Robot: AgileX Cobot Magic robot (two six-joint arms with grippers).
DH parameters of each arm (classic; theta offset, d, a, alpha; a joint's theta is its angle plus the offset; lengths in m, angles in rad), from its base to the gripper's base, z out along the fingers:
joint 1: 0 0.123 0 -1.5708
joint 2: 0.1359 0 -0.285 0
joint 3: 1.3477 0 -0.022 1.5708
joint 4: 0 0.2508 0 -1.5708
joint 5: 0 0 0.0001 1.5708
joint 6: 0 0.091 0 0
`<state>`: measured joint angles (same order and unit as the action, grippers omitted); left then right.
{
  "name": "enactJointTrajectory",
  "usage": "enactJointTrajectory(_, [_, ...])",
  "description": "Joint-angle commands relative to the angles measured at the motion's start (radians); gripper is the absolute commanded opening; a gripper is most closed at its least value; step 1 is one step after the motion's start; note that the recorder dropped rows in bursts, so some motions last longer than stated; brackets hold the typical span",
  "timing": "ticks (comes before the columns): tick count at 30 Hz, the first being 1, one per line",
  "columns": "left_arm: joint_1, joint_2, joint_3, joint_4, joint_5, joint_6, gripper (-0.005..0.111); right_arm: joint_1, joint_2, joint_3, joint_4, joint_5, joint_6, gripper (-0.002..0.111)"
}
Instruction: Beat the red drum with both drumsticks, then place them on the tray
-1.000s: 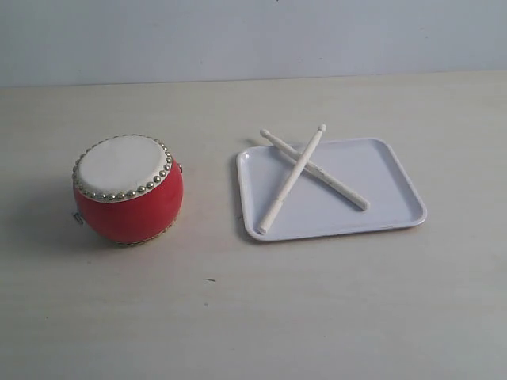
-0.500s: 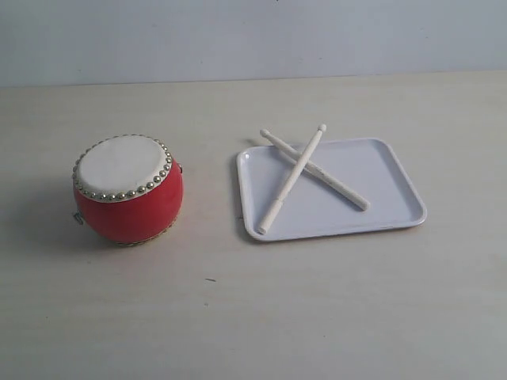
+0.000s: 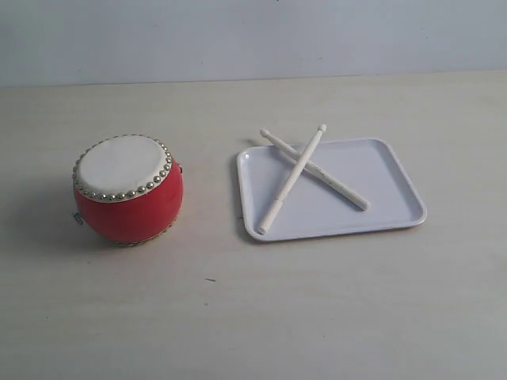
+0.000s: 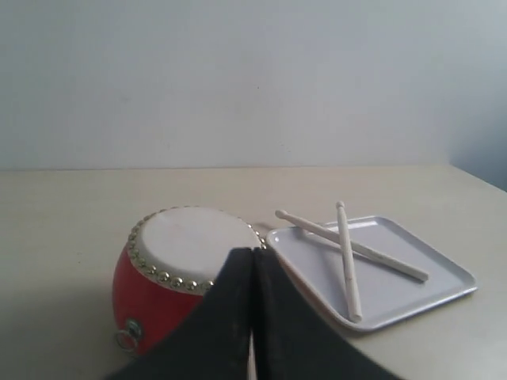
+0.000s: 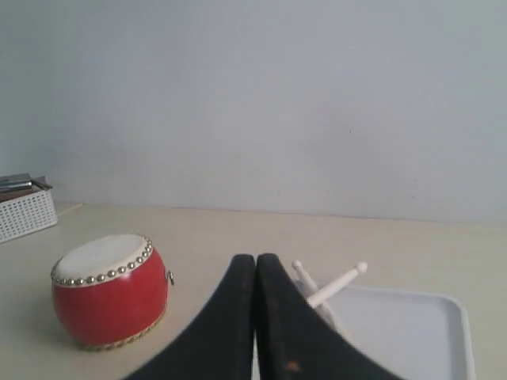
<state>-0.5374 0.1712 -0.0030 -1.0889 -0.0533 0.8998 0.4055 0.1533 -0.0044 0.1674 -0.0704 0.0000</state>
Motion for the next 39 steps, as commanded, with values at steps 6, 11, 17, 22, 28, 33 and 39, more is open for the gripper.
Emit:
enactJointTrajectory(6, [-0.003,-0.007,0.003,0.007,0.114,-0.002,0.0,0.002,-0.003,0.004,0.068,0.205,0.054,0.0])
enactJointTrajectory(11, [-0.003,-0.007,0.003,0.007,0.126,-0.002,0.0,0.002,-0.003,0.004,0.068,0.205,0.052,0.0])
enactJointTrajectory(17, [-0.003,-0.007,0.003,0.007,0.126,0.001,0.0,0.002,-0.003,0.004,0.068,0.205,0.052,0.0])
enactJointTrajectory(22, [-0.003,-0.007,0.003,0.051,0.157,-0.007,0.0,0.002,-0.003,0.004,0.068,0.205,0.052,0.0])
enactJointTrajectory(28, [-0.003,-0.007,0.003,0.719,0.095,-0.832,0.0,0.002,-0.003,0.004,0.068,0.205,0.052,0.0])
enactJointTrajectory(33, [-0.003,-0.007,0.003,0.984,0.149,-1.032,0.0,0.002,-0.003,0.004,0.068,0.205,0.052,0.0])
enactJointTrajectory(39, [-0.003,-0.007,0.003,0.984,0.167,-1.023,0.0,0.002,-0.003,0.004,0.068,0.205,0.052,0.0])
